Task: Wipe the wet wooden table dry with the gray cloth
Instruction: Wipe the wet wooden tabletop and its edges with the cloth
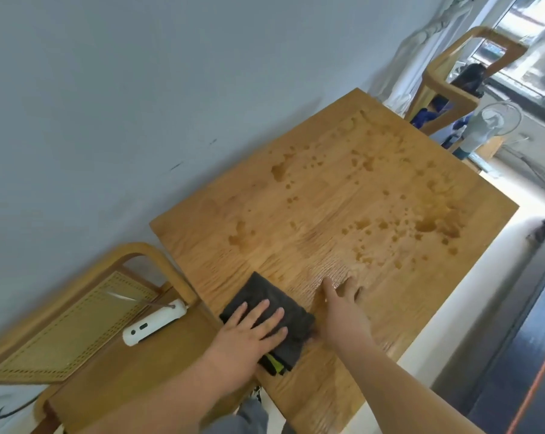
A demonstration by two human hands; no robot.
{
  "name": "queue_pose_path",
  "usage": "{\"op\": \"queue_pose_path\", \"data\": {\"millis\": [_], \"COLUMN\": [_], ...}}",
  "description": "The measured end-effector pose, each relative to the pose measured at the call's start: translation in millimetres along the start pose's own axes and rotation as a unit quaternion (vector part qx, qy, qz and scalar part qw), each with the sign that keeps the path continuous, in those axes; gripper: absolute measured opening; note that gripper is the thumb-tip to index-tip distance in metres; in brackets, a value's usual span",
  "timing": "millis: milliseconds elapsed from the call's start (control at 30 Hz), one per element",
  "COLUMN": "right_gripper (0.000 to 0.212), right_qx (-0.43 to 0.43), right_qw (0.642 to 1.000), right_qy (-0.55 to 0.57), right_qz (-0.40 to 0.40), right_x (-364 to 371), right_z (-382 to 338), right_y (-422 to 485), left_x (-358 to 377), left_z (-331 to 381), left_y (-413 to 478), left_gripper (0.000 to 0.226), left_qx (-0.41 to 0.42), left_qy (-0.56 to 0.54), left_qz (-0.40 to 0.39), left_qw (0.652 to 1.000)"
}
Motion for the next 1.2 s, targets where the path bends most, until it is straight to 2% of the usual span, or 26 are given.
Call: {"op": "queue_pose_path", "data": {"millis": [67,133,200,267,333,400,467,500,533,633,700,767,867,900,933,1000,1067,1133,1200], "right_gripper": [0.136,0.139,0.141,0.14,0.139,0.137,0.137,0.138,0.139,0.139,0.138,0.137,0.137,0.139,0.14,0.141,0.141,0.139,0.135], "right_qx": [0.004,0.008,0.017,0.02,0.026,0.033,0.034,0.035,0.036,0.041,0.04,0.041,0.04,0.041,0.041,0.04,0.041,0.042,0.043], "right_qw": [1.0,1.0,1.0,1.0,1.0,0.999,0.999,0.999,0.999,0.998,0.998,0.998,0.998,0.998,0.998,0.998,0.998,0.998,0.998], "right_qy": [-0.004,0.0,0.009,0.008,0.011,0.017,0.018,0.019,0.023,0.034,0.035,0.036,0.03,0.033,0.037,0.038,0.035,0.031,0.028], "right_qz": [-0.006,-0.006,-0.002,0.0,-0.007,-0.011,-0.016,-0.019,-0.021,-0.034,-0.033,-0.026,-0.029,-0.032,-0.03,-0.028,-0.036,-0.037,-0.034], "right_x": [-1,0,2,3,5,6,7,7,8,11,12,11,7,7,6,7,8,6,3], "right_z": [-1,-1,1,3,4,5,5,4,4,6,8,8,4,3,2,3,6,6,4], "right_y": [1,2,2,2,2,4,4,5,5,5,4,2,2,2,2,2,1,-1,-1], "left_x": [-9,-27,-47,-53,-43,-32,-28,-30,-35,-59,-56,-45,-36,-36,-39,-53,-58,-47,-34], "left_z": [-34,-73,-95,-86,-53,-19,-22,-38,-57,-96,-75,-36,-24,-41,-63,-98,-88,-49,-10], "left_y": [8,20,29,33,32,27,24,27,34,46,44,38,29,30,34,36,33,28,21], "left_gripper": [0.082,0.081,0.077,0.079,0.08,0.079,0.078,0.079,0.079,0.077,0.077,0.081,0.083,0.083,0.082,0.077,0.075,0.079,0.08], "left_qx": [-0.001,-0.094,-0.204,-0.248,-0.192,-0.047,0.069,0.074,0.041,-0.162,-0.211,-0.147,0.023,0.025,-0.013,-0.157,-0.236,-0.217,-0.104], "left_qy": [0.046,0.014,-0.062,-0.094,-0.084,-0.034,0.021,0.034,0.029,-0.071,-0.105,-0.094,-0.014,0.004,0.0,-0.07,-0.119,-0.111,-0.076], "left_qz": [0.001,0.017,0.068,0.083,0.05,0.009,-0.02,-0.025,-0.015,0.082,0.108,0.088,0.008,-0.007,-0.003,0.065,0.117,0.108,0.056], "left_qw": [0.999,0.995,0.975,0.961,0.977,0.998,0.997,0.996,0.999,0.981,0.966,0.981,1.0,1.0,1.0,0.983,0.957,0.964,0.99]}}
Point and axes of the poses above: each hand's wrist, its own y-axis towards the middle knuckle, its own x-axis out of the palm, z = x × y, the point moved 10 cm from there along y, towards the middle knuckle, and after that the axes turned 12 degrees about z, right-handed, at the moved point
